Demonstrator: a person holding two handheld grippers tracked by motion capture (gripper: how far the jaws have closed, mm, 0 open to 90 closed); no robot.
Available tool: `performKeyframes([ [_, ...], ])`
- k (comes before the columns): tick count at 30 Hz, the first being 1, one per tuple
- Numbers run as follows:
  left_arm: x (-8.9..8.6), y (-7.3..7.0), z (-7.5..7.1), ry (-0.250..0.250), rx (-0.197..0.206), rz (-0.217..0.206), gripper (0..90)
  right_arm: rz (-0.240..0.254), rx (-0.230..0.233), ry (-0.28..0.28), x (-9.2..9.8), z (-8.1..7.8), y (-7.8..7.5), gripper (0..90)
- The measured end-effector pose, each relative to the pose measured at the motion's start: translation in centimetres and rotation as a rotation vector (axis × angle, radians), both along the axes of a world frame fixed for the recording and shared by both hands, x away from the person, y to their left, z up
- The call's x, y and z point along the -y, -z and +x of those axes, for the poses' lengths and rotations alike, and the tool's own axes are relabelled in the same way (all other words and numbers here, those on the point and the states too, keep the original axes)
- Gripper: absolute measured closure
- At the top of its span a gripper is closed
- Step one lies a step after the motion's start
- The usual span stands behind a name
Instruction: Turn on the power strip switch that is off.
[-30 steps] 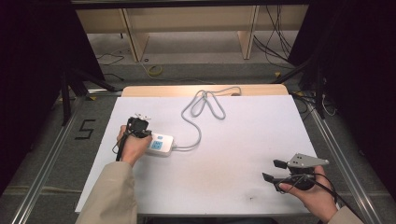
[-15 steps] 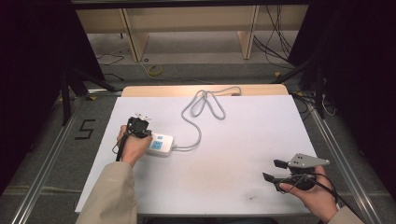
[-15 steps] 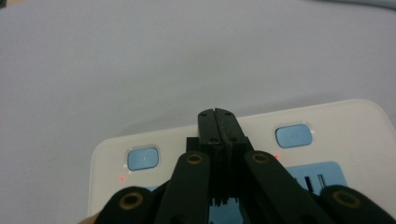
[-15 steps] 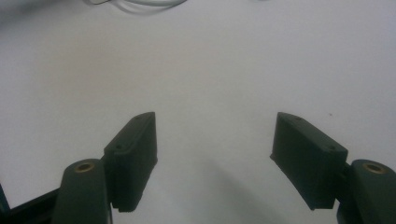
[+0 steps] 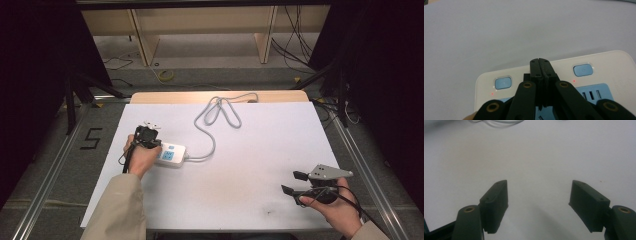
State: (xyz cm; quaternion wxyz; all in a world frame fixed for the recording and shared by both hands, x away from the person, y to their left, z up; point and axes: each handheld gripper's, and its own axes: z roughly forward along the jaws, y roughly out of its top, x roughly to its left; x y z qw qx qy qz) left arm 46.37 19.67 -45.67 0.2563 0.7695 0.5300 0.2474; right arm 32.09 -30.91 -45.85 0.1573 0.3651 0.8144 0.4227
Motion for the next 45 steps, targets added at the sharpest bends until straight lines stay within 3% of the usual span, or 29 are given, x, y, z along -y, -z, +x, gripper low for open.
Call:
performKeyframes([
  [11,-0.3,-0.7,-0.5,-0.011,0.030,-0.024,74.7,0.000,0.000,0.000,0.0,0.0,0.0,31.3],
  [17,-0.5,-1.1,-0.6,-0.059,0.092,-0.022,55.6,0.002,0.000,-0.001,0.0,0.0,0.0,31.4],
  [25,-0.9,-1.1,-0.8,-0.071,0.085,-0.067,40.4,0.004,0.001,0.000,0.1,0.0,0.0,31.3],
  [32,-0.7,-1.4,-1.2,-0.052,0.093,-0.121,33.2,0.005,-0.003,0.006,0.2,-0.1,0.0,31.3],
  [45,0.2,-2.0,-2.5,0.006,0.088,-0.129,30.6,0.005,0.000,0.008,0.3,-0.1,0.0,31.3],
])
